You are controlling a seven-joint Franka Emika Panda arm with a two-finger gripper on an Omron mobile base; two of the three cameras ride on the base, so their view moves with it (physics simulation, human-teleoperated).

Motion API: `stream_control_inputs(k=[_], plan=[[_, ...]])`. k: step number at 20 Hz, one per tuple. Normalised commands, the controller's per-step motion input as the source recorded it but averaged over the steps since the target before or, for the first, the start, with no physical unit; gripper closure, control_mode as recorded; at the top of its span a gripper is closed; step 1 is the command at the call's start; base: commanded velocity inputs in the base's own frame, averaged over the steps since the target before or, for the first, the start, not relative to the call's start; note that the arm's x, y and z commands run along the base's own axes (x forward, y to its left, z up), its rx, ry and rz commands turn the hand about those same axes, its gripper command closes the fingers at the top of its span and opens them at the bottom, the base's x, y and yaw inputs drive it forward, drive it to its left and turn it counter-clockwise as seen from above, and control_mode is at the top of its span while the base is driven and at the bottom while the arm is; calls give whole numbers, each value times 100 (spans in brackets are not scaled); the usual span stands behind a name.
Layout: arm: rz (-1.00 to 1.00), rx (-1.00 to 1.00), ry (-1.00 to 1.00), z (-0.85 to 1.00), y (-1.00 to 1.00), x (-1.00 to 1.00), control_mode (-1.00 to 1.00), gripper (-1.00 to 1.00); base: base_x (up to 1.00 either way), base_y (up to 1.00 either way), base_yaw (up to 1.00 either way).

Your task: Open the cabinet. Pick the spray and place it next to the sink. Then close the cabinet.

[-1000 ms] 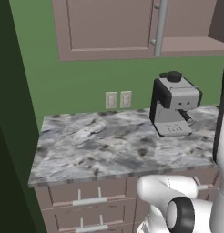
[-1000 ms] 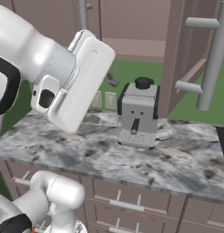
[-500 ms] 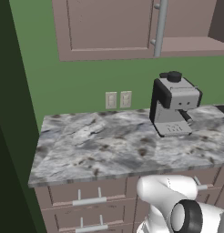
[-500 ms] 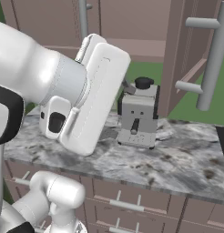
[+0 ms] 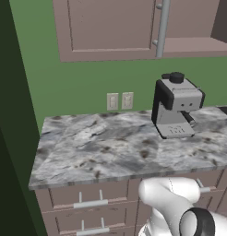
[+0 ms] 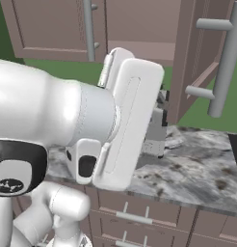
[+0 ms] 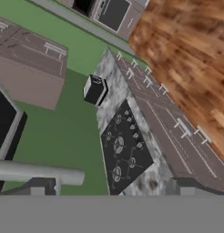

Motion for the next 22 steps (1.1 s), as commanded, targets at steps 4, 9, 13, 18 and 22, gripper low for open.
stream_control_inputs(k=[4, 9, 13, 18, 22], plan=[[0, -12, -7, -1, -44, -9, -100, -100, 0, 0, 0], [0, -3, -9, 0, -40, 0, -100, -100, 0, 0, 0], [0, -4, -22, 0, -28, 3, -100, -100, 0, 0, 0], [0, -1, -14, 0, -33, 17, -100, -100, 0, 0, 0], [0, 0, -9, 3, -33, 24, -100, -100, 0, 0, 0]])
